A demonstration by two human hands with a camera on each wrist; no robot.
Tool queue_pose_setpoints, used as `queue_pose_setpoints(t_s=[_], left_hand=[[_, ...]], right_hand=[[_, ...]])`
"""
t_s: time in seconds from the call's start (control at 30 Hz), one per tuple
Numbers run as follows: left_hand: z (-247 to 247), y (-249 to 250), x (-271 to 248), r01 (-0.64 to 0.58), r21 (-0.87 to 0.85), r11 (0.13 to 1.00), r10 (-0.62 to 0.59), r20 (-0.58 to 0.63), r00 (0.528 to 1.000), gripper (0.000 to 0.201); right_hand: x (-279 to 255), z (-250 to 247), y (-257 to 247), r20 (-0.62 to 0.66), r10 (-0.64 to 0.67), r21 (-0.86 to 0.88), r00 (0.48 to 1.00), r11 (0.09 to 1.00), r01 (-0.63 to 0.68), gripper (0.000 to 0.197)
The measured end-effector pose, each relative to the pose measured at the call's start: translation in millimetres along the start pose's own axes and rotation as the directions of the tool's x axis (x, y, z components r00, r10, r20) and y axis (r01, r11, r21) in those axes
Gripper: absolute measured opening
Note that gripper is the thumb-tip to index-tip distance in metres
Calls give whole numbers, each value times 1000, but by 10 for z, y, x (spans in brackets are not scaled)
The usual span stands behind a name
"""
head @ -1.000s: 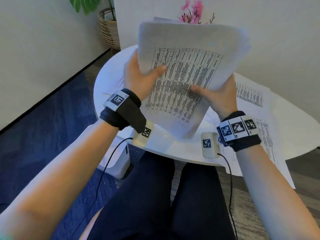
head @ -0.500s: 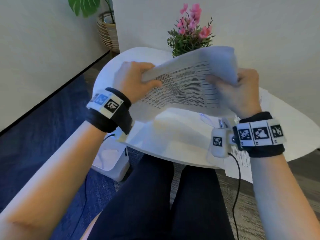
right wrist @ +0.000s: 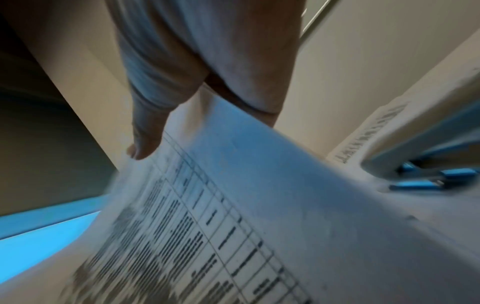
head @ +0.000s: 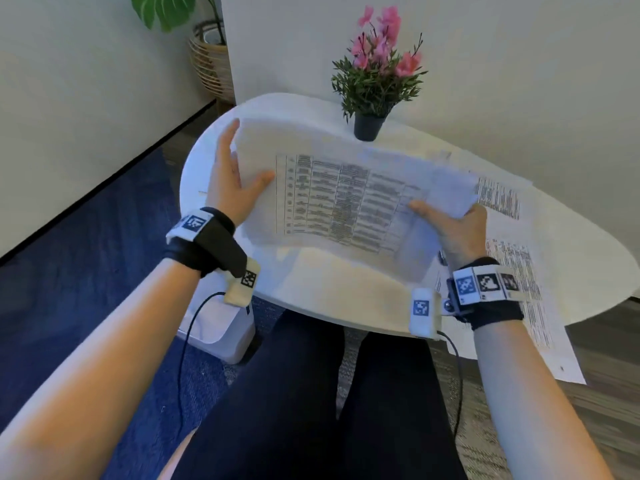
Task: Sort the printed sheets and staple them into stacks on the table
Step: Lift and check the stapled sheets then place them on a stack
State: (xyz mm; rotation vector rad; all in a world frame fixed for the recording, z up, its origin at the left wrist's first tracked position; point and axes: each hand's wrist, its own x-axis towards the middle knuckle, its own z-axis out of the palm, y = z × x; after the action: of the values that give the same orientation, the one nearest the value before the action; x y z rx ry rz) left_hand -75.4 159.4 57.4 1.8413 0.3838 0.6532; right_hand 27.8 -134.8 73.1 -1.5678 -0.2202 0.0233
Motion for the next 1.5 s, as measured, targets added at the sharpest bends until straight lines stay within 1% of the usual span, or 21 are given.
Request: queue_pose_setpoints(t_s=[0.1,0.2,0.27,0.33,0.4,0.5,0.57,0.63,0.73,0.8,0.83,0.87,0.9,0.93,0.97,1.07,1.13,1.2,1.27,1.4,1.5], left_hand=[[42,-46,-45,16,85,996,-16,3,1000,88],[37,32,-65,-114,199,973,125,-43,991,84],[17,123,-48,-218,311,925,242,-40,969,73],[-1,169,-6,-307,413,857,341,-9,940,56],[-29,151,48,-376,451,809,409,28,912,40],[-110,51,94,-372,473,799,413,19,911,26],[-167,26,88,-314,449,837,353,-5,936,26],[-176,55,71,-328,411,850,363,-6,932,23],[-60,276,2,-502,357,788,526,34,850,17],[61,476,-88,-624,306,718,638,69,767,16],[116,576,-144,-670,279,688,678,80,730,17],[160,664,-194,-701,254,666,708,82,702,16],[192,739,-241,-710,237,664,717,70,694,14],[206,790,-276,-687,226,691,695,53,717,15],[201,810,-294,-638,215,739,645,46,763,21],[88,665,-257,-456,281,844,448,98,889,26],[-34,485,-209,-334,289,897,306,141,942,26],[-105,373,-189,-205,165,965,192,92,977,16],[-130,345,-175,-114,-15,993,114,22,993,4],[-66,422,-173,-63,-188,980,49,-78,996,17],[39,474,-194,-47,-359,932,10,-104,995,21]], right_hand=[[11,7,116,22,74,-74,997,995,-72,18],[14,14,120,21,76,-68,997,995,-75,12],[13,28,85,13,42,0,999,999,-42,14],[26,19,55,-37,-5,70,999,998,8,28],[50,-7,44,-74,-97,75,992,992,103,30],[100,-50,61,-77,-209,-28,975,978,207,13],[131,-75,61,-58,-257,-180,965,953,243,15],[166,-97,41,-6,-344,-442,939,843,306,22],[119,-2,-116,171,-465,-769,868,488,413,44],[11,192,-274,353,-440,-816,826,287,502,59],[-34,299,-322,439,-410,-786,800,256,563,58],[-91,400,-361,502,-402,-735,766,268,622,46],[-136,472,-377,539,-419,-670,731,312,673,27],[-159,510,-389,553,-435,-602,710,380,702,12],[-168,514,-390,537,-441,-546,719,468,695,14],[-152,411,-404,418,-391,-411,820,724,555,38],[-118,283,-384,343,-348,-340,873,820,461,52],[-105,168,-363,299,-310,-334,903,852,403,50],[-104,112,-324,261,-265,-307,928,889,340,44],[-98,108,-244,222,-219,-251,950,929,272,32],[-112,141,-222,171,-205,-176,964,956,234,41]])
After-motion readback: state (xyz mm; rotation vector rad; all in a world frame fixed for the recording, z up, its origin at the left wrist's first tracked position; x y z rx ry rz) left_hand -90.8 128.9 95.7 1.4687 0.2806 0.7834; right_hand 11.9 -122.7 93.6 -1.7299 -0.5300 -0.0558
